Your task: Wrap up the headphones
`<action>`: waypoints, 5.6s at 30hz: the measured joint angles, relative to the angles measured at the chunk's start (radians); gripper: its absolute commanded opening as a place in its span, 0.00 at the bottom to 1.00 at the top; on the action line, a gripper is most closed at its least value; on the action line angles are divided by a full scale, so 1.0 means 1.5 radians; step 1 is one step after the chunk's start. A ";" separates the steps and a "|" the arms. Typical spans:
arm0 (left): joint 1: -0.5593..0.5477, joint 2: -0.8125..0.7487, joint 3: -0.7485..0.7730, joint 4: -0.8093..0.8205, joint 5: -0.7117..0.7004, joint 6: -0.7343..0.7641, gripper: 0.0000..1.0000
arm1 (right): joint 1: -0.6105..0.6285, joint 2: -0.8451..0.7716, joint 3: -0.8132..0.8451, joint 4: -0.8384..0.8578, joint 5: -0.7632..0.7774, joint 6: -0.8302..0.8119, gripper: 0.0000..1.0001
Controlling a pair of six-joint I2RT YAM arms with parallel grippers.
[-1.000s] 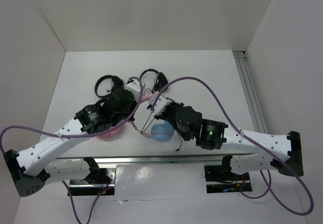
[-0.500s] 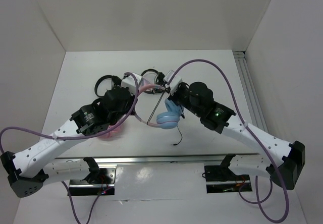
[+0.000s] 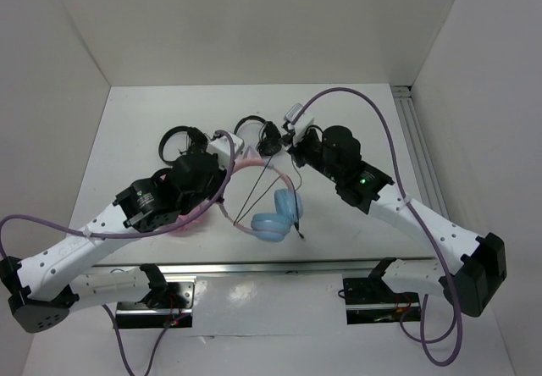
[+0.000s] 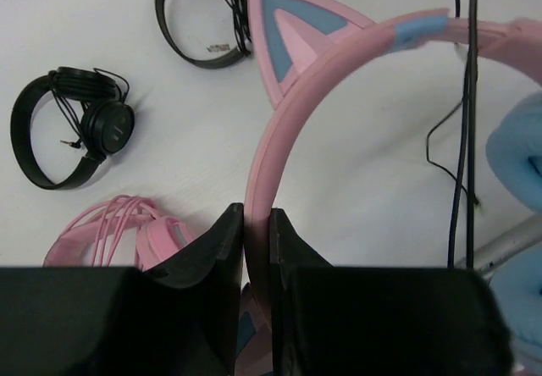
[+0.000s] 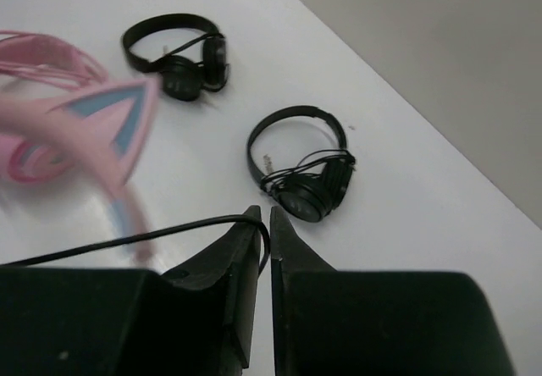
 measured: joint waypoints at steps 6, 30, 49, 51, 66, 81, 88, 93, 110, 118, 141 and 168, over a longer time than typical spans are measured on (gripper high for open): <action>-0.018 -0.002 0.000 -0.086 0.040 0.035 0.00 | -0.039 0.004 0.000 0.052 0.070 0.008 0.17; -0.020 -0.063 0.072 -0.165 -0.047 -0.001 0.00 | -0.067 0.014 -0.160 0.240 0.043 0.129 0.00; -0.021 0.048 0.260 -0.153 -0.013 -0.015 0.00 | -0.066 0.017 -0.251 0.418 -0.130 0.248 0.18; -0.021 0.051 0.274 -0.154 -0.011 -0.026 0.00 | -0.066 0.033 -0.251 0.453 -0.143 0.257 0.26; -0.021 0.055 0.314 -0.180 -0.081 -0.093 0.00 | -0.039 0.264 -0.251 0.643 -0.204 0.352 0.26; -0.021 0.020 0.315 -0.151 -0.212 -0.141 0.00 | 0.005 0.448 -0.251 0.782 -0.219 0.415 0.12; -0.006 0.023 0.310 -0.147 -0.243 -0.164 0.00 | 0.009 0.461 -0.254 0.804 -0.219 0.429 0.00; 0.059 0.044 0.296 -0.141 -0.259 -0.202 0.00 | 0.037 0.429 -0.266 0.766 -0.197 0.410 0.00; 0.234 0.197 0.224 -0.148 -0.192 -0.381 0.00 | 0.284 0.150 -0.202 0.353 -0.121 0.270 0.00; 0.240 0.197 0.182 -0.139 -0.176 -0.426 0.00 | 0.304 0.218 -0.094 0.204 -0.118 0.226 0.00; 0.197 0.102 -0.066 -0.063 -0.028 -0.263 0.00 | 0.340 0.113 0.154 -0.292 0.013 0.077 0.00; -0.054 -0.071 -0.085 -0.060 -0.004 -0.072 0.00 | 0.398 0.030 0.057 -0.159 0.433 -0.103 0.06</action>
